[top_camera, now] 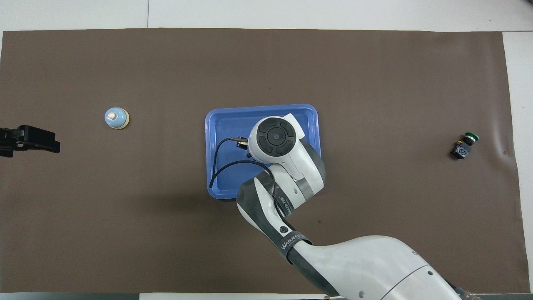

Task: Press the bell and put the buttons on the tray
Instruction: 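Place the red button in the tray beside the yellow one, then reach the right gripper to the green button and grasp it, then place the green button in the tray and withdraw the right gripper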

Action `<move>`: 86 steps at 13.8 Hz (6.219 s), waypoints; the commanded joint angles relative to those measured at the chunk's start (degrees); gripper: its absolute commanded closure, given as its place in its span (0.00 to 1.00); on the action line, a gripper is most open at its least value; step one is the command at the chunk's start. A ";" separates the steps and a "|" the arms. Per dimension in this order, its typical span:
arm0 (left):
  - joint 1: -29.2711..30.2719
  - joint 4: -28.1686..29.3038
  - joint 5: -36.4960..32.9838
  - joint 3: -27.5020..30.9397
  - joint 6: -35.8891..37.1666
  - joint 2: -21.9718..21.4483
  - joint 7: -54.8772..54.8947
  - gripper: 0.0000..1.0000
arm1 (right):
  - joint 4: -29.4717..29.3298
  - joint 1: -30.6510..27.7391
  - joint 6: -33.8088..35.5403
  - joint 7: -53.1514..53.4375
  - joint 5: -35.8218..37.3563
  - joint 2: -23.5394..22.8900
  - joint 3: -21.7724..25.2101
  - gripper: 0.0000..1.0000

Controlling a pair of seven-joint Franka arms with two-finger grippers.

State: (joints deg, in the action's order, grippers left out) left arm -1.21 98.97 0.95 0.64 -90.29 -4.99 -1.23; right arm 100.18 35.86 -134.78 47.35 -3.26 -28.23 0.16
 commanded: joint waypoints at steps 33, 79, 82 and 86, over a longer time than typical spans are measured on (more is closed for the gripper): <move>-0.10 0.00 -0.25 0.06 0.38 -0.46 -0.53 0.00 | 16.26 -47.45 7.53 -32.31 8.88 20.50 0.37 0.00; -0.10 0.00 -0.25 0.15 0.38 -0.46 -0.53 0.00 | -9.38 -4.42 23.60 -8.78 0.36 8.92 -2.62 1.00; -0.10 0.00 -0.25 0.06 0.38 -0.55 -0.53 0.00 | -15.97 0.16 20.63 -4.46 1.33 0.22 -2.45 1.00; -0.10 0.00 -0.25 0.15 0.38 -0.46 -0.53 0.00 | -15.28 2.98 14.11 -3.93 4.22 -4.10 -2.53 1.00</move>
State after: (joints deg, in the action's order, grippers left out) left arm -1.21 98.97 0.95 0.64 -90.29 -4.99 -1.23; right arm 86.77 38.47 -120.34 42.69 -1.10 -30.57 -2.56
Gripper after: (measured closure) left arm 0.000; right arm 0.581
